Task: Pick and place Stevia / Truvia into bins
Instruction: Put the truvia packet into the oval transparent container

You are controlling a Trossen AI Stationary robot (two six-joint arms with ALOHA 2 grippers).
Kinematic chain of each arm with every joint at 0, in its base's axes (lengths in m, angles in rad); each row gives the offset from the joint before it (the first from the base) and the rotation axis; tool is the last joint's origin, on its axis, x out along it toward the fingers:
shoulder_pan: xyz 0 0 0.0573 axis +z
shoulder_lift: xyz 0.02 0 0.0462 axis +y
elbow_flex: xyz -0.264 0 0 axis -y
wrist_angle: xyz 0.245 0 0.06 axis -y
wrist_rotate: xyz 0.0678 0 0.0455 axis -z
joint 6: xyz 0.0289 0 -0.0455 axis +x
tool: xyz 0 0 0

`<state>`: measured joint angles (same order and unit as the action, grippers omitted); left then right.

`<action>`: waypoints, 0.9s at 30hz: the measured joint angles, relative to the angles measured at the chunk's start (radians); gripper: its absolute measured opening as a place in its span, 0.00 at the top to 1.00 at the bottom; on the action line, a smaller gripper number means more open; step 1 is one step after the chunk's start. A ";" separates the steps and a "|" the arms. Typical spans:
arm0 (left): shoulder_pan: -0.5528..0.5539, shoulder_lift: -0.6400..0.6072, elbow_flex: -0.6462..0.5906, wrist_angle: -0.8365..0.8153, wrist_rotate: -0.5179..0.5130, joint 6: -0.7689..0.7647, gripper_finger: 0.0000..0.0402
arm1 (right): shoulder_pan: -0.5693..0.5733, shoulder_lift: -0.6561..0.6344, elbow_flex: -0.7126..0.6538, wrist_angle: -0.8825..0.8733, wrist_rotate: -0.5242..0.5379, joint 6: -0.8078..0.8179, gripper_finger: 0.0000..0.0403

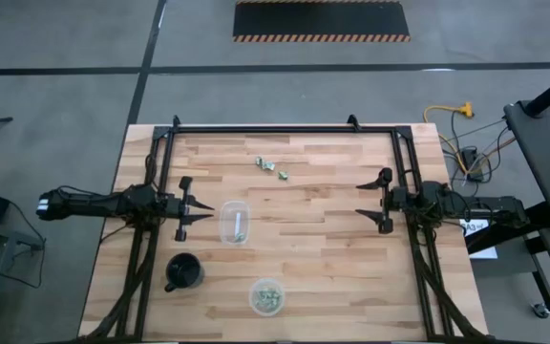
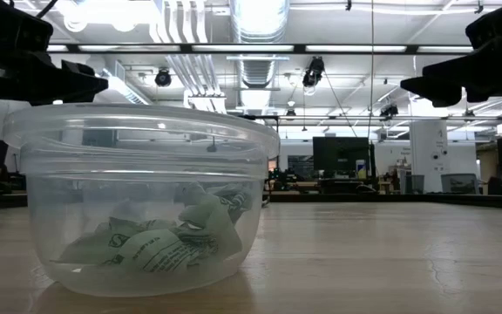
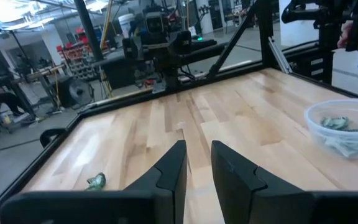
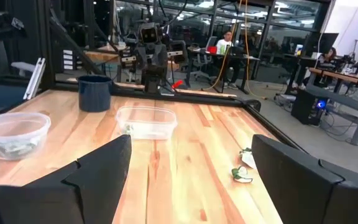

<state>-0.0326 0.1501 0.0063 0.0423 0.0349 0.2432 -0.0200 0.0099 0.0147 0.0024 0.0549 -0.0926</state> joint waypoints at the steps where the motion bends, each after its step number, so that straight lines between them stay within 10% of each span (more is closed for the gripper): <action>1: 0.000 0.000 0.000 0.000 0.000 0.000 0.86 | 0.000 0.001 0.000 0.000 0.000 -0.009 0.19; 27: 0.000 0.001 0.000 0.276 0.024 -0.079 0.86 | 0.000 0.000 0.000 0.001 -0.002 -0.019 0.19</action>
<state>-0.0328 0.1507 0.0063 0.3182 0.0587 0.1638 -0.0204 0.0101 0.0147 0.0032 0.0528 -0.1112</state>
